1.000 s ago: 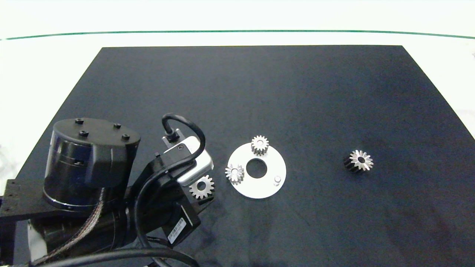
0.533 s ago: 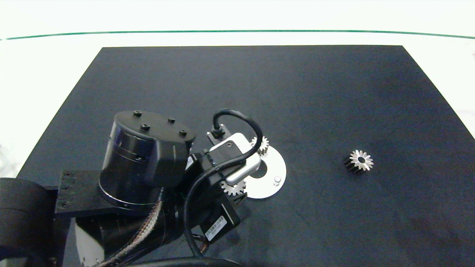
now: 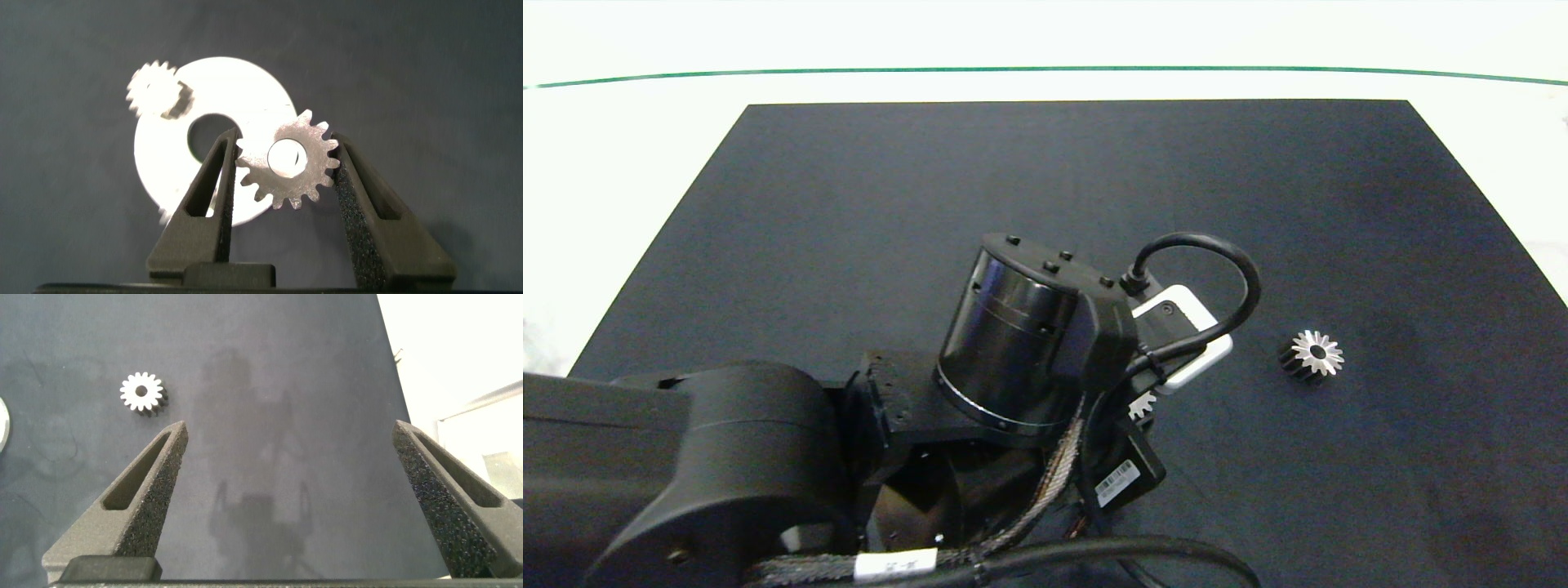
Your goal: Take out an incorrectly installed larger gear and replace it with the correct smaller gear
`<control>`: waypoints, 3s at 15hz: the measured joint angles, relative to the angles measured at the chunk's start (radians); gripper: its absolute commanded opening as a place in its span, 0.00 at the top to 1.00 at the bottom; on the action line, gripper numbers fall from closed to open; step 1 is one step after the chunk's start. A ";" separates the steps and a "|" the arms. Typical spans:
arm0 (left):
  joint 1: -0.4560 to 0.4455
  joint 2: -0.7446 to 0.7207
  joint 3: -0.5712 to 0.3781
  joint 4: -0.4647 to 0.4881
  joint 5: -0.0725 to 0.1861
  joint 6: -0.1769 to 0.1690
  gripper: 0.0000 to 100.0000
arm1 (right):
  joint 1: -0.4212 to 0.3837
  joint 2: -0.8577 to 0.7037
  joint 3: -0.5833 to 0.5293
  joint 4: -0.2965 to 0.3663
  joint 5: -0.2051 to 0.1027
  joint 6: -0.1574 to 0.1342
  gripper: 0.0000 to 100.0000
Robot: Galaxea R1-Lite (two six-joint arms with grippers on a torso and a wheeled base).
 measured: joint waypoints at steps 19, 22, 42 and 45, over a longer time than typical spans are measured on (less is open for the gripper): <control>0.016 0.206 -0.127 -0.034 0.004 0.001 0.78 | 0.016 -0.024 0.044 0.000 0.001 0.015 0.00; 0.028 0.212 -0.121 -0.038 0.004 0.004 0.78 | 0.022 -0.025 0.050 0.001 0.001 0.015 0.00; 0.055 0.178 -0.014 -0.080 0.004 0.016 0.00 | 0.035 -0.031 0.054 0.001 0.001 0.015 0.00; 0.054 0.173 -0.015 -0.080 0.004 0.016 0.00 | 0.036 -0.031 0.054 0.001 0.001 0.015 0.00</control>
